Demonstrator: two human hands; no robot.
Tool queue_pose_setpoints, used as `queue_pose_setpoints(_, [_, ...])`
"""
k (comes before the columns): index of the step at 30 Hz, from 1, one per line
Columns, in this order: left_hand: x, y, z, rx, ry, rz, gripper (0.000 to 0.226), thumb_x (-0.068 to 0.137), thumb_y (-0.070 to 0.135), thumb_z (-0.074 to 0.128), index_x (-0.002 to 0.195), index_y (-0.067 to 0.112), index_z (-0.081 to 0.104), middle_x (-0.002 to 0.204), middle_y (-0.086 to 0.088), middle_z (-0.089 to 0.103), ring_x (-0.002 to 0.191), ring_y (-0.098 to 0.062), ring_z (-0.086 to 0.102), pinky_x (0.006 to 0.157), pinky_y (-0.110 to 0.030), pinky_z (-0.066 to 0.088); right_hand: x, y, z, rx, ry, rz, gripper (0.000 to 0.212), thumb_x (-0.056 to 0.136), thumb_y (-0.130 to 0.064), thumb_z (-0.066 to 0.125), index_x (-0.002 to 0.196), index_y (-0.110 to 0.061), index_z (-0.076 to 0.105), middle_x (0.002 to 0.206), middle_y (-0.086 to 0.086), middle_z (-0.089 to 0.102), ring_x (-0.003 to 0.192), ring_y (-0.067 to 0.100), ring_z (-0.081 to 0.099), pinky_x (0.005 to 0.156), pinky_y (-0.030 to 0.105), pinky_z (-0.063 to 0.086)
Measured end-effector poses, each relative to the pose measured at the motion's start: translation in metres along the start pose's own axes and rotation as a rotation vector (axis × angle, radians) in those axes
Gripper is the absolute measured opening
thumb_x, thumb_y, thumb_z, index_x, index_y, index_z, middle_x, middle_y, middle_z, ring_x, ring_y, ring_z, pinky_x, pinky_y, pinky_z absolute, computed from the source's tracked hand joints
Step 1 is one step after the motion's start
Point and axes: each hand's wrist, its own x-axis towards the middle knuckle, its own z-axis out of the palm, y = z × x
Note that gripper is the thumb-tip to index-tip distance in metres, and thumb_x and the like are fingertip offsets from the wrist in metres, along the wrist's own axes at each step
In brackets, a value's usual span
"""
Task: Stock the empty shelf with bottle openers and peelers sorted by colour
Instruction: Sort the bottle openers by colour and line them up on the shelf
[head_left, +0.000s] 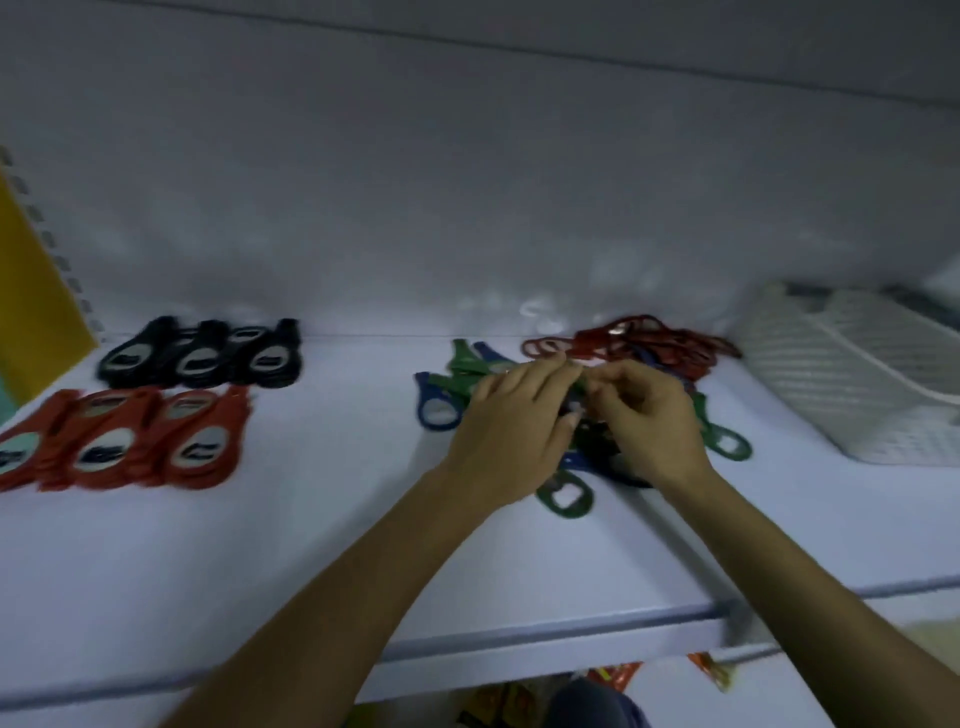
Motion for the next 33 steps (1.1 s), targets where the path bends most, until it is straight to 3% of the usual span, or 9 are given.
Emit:
queue_pose_setpoints(2, [0.025, 0.013, 0.018, -0.014, -0.027, 0.021, 0.047, 0.096, 0.035, 0.042, 0.141, 0.021, 0.039, 0.147, 0.003, 0.040, 0.134, -0.016, 0.035, 0.108, -0.034, 0.021, -0.007, 0.023, -0.029, -0.089, 0.127, 0.042, 0.016, 0.089, -0.009, 0.060, 0.086, -0.023, 0.067, 0.081, -0.005, 0.070, 0.072, 0.003, 0.064, 0.069, 0.022, 0.052])
queue_pose_setpoints(5, [0.051, 0.020, 0.040, -0.002, -0.089, 0.023, 0.045, 0.097, 0.040, 0.039, 0.139, 0.024, 0.043, 0.145, 0.005, 0.043, 0.133, -0.014, 0.036, 0.109, -0.033, 0.020, -0.009, 0.053, -0.059, -0.156, 0.204, 0.151, 0.010, 0.088, -0.013, 0.060, 0.092, -0.018, 0.068, 0.088, 0.000, 0.069, 0.082, 0.018, 0.066, 0.075, 0.036, 0.055])
queue_pose_setpoints(12, [0.056, 0.005, 0.054, -0.075, -0.140, 0.024, 0.036, 0.094, 0.038, 0.045, 0.123, 0.021, 0.059, 0.125, 0.003, 0.060, 0.115, -0.016, 0.052, 0.099, -0.041, 0.041, 0.032, 0.069, -0.062, -0.543, 0.079, 0.156, 0.036, 0.087, -0.034, 0.063, 0.120, -0.020, 0.062, 0.115, 0.009, 0.062, 0.107, 0.029, 0.055, 0.083, 0.037, 0.048])
queue_pose_setpoints(17, [0.059, 0.005, 0.055, -0.036, -0.078, 0.023, 0.042, 0.095, 0.039, 0.041, 0.131, 0.020, 0.051, 0.134, 0.000, 0.053, 0.123, -0.017, 0.046, 0.104, -0.039, 0.038, 0.049, 0.057, -0.043, -0.924, 0.031, 0.114, 0.025, 0.089, -0.035, 0.053, 0.106, -0.026, 0.070, 0.106, 0.004, 0.066, 0.104, 0.028, 0.051, 0.082, 0.035, 0.034])
queue_pose_setpoints(21, [0.060, 0.009, 0.051, -0.030, 0.070, 0.008, 0.050, 0.096, 0.036, 0.025, 0.135, 0.014, 0.048, 0.143, -0.005, 0.045, 0.133, -0.022, 0.040, 0.111, -0.040, 0.030, 0.040, 0.038, -0.016, -0.735, -0.113, -0.213, 0.019, 0.087, -0.021, 0.052, 0.083, -0.013, 0.069, 0.082, 0.005, 0.066, 0.075, 0.024, 0.056, 0.073, 0.038, 0.045])
queue_pose_setpoints(25, [0.060, 0.009, 0.051, -0.120, 0.086, -0.021, 0.049, 0.096, 0.035, 0.022, 0.125, 0.014, 0.056, 0.120, -0.006, 0.063, 0.113, -0.022, 0.057, 0.103, -0.039, 0.041, 0.049, 0.036, -0.025, -0.425, -0.290, -0.153, 0.023, 0.087, -0.021, 0.057, 0.064, -0.017, 0.060, 0.062, -0.003, 0.062, 0.055, 0.012, 0.055, 0.058, 0.023, 0.044])
queue_pose_setpoints(27, [0.060, 0.007, 0.054, -0.152, 0.013, -0.052, 0.039, 0.097, 0.034, 0.026, 0.111, 0.019, 0.058, 0.097, 0.001, 0.065, 0.089, -0.016, 0.059, 0.086, -0.034, 0.049, 0.065, 0.043, -0.032, -0.344, -0.171, -0.021, 0.018, 0.087, -0.023, 0.058, 0.072, -0.019, 0.065, 0.069, -0.006, 0.066, 0.063, 0.010, 0.061, 0.059, 0.025, 0.047])
queue_pose_setpoints(30, [0.060, 0.003, 0.059, -0.117, -0.032, -0.004, 0.029, 0.095, 0.025, 0.036, 0.101, 0.015, 0.063, 0.094, 0.001, 0.062, 0.084, -0.013, 0.052, 0.079, -0.027, 0.044, 0.095, 0.061, -0.042, -0.583, 0.097, 0.090, 0.023, 0.086, -0.029, 0.060, 0.105, -0.017, 0.067, 0.097, 0.004, 0.069, 0.086, 0.022, 0.065, 0.072, 0.034, 0.053])
queue_pose_setpoints(33, [0.059, 0.002, 0.058, -0.125, -0.021, -0.002, 0.024, 0.094, 0.016, 0.042, 0.103, 0.013, 0.064, 0.097, 0.000, 0.062, 0.086, -0.014, 0.053, 0.081, -0.029, 0.045, 0.107, 0.077, -0.040, -0.737, 0.007, 0.258, 0.040, 0.088, -0.040, 0.058, 0.120, -0.015, 0.062, 0.110, 0.010, 0.067, 0.099, 0.030, 0.062, 0.083, 0.039, 0.052])
